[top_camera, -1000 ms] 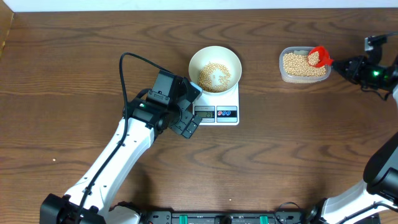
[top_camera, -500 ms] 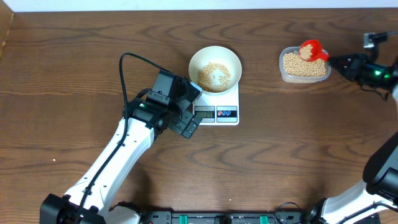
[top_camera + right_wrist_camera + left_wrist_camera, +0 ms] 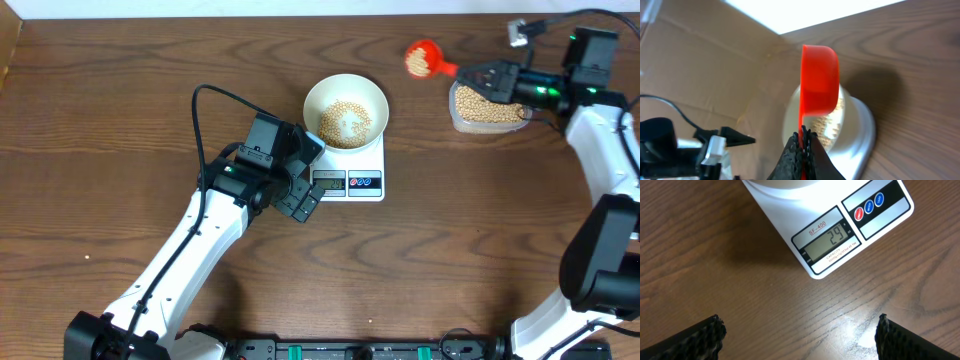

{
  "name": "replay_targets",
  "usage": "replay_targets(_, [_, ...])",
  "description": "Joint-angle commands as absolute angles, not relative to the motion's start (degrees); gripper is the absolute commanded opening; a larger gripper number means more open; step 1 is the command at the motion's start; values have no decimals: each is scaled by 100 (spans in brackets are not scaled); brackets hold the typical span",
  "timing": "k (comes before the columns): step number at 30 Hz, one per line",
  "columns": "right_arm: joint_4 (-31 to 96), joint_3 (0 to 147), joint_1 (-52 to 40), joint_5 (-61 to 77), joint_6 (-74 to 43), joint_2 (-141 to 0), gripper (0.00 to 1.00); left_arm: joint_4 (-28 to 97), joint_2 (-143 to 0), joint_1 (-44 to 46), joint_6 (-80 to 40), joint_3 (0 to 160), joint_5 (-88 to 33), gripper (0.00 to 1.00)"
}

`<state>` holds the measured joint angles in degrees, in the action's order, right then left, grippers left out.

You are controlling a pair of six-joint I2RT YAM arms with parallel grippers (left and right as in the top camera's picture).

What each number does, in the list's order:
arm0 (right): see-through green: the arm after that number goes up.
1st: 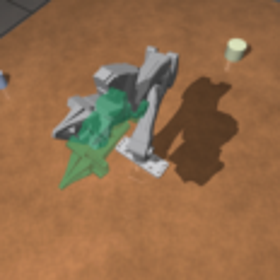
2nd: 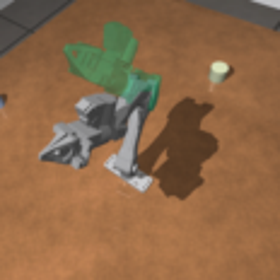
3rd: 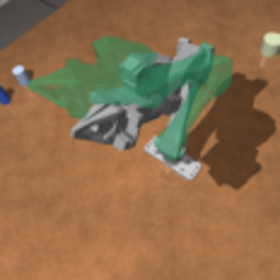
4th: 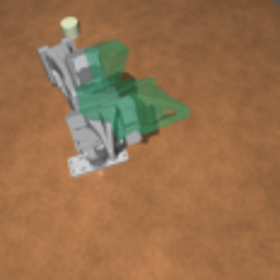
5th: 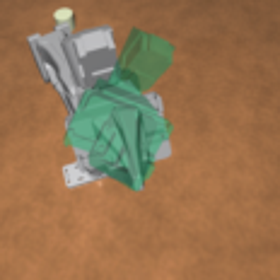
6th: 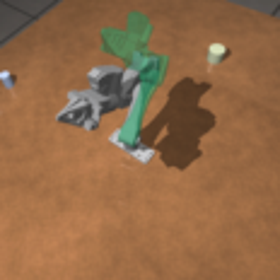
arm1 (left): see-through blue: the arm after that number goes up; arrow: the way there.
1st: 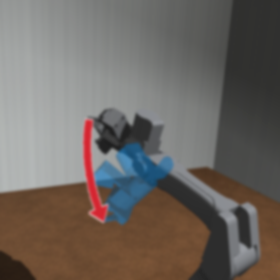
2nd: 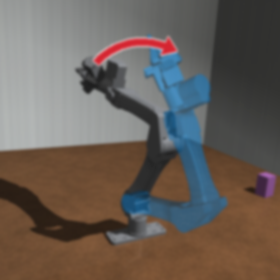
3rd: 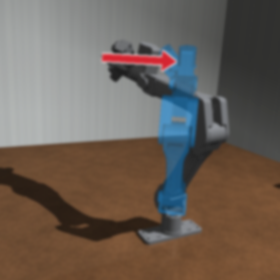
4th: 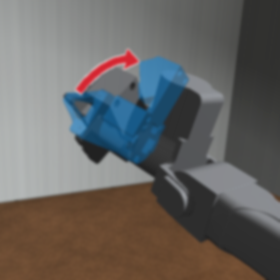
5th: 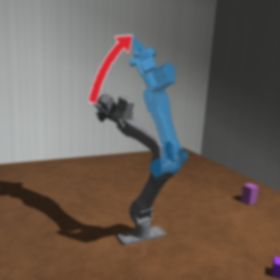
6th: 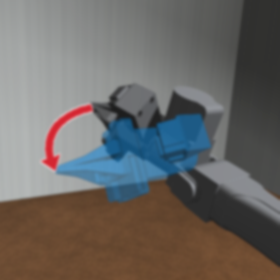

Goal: Scoop item into bowl and weigh 50g on scale
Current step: 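Lift the scoop and move it over the bowl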

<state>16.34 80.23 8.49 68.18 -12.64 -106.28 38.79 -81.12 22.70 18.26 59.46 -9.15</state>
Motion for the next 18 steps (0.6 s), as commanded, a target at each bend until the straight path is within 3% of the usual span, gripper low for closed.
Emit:
replay_targets(1, [1291,8014,388,7041,-1855,-10608,1,3896,-8114,2257,1881,5902,-989,98])
replay_targets(18, [1717,8075,-408,6340,-1538,-10597,1,3896,-8114,2257,1881,5902,-989,98])
